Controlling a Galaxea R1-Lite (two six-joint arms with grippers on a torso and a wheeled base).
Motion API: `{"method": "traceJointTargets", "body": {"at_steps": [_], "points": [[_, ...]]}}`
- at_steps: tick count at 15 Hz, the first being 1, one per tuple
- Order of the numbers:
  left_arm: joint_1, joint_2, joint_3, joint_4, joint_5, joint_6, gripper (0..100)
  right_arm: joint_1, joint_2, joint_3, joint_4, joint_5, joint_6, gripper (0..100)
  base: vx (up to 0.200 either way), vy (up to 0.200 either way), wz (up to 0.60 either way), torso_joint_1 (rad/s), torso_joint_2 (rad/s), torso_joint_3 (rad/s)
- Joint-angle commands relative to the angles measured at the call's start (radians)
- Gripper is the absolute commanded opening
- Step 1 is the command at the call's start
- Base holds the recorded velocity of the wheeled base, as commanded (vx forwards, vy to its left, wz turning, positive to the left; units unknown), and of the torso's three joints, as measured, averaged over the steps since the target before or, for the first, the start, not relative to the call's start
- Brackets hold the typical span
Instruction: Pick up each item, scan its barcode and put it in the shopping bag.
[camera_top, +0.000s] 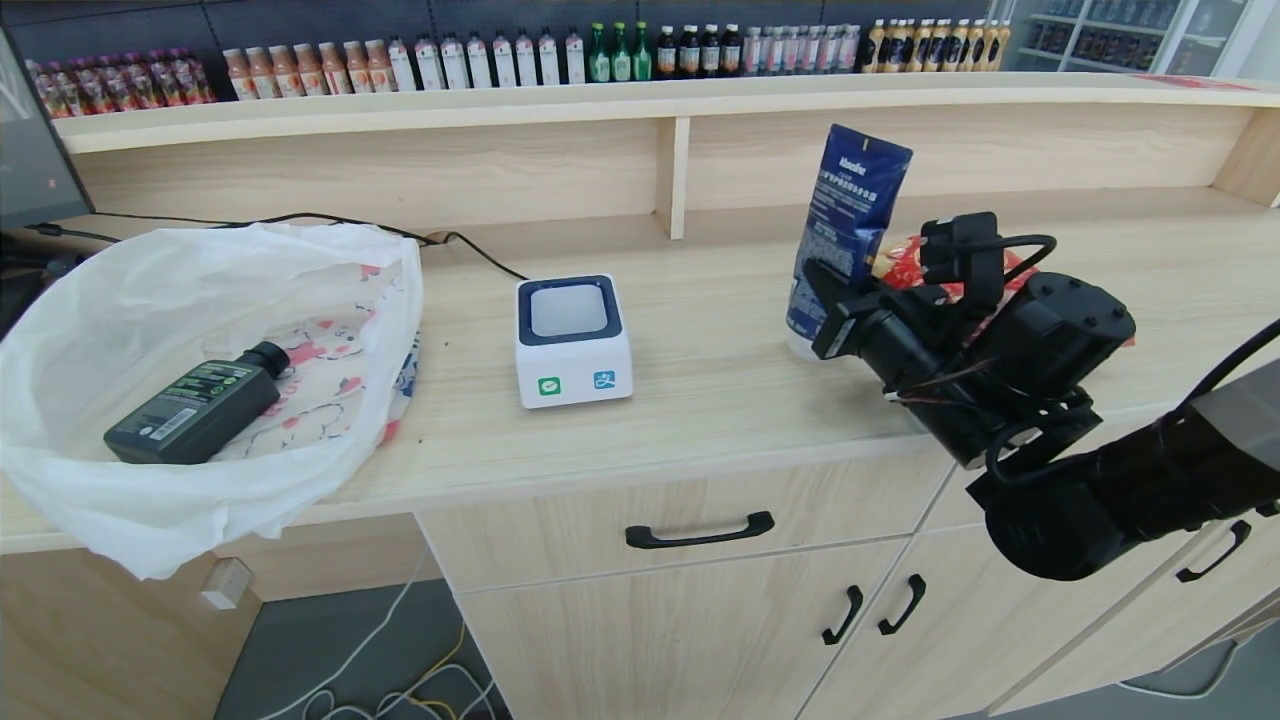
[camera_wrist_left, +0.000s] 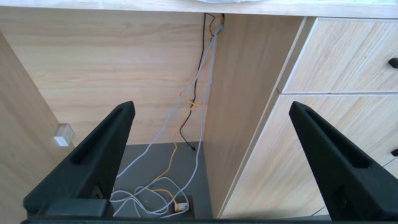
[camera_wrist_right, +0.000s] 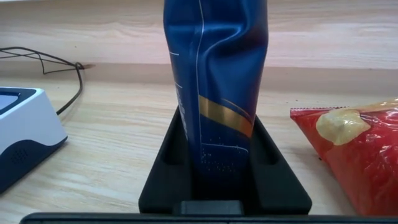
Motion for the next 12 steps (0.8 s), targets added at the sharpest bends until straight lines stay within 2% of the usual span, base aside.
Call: {"method": "traceJointTargets", "body": {"at_steps": [1, 12], "points": [[0.000, 0.000, 0.000, 0.002, 0.000, 0.000, 100, -0.006, -0.008, 0.004, 0.002, 0.000, -0.001, 0, 0.000, 0.000, 0.00, 0.000, 0.00, 0.000], [0.000, 0.000, 0.000, 0.000, 0.000, 0.000, 100, -0.001, -0.071, 0.001, 0.001, 0.002, -0.001, 0, 0.000, 0.000, 0.00, 0.000, 0.00, 0.000]]}}
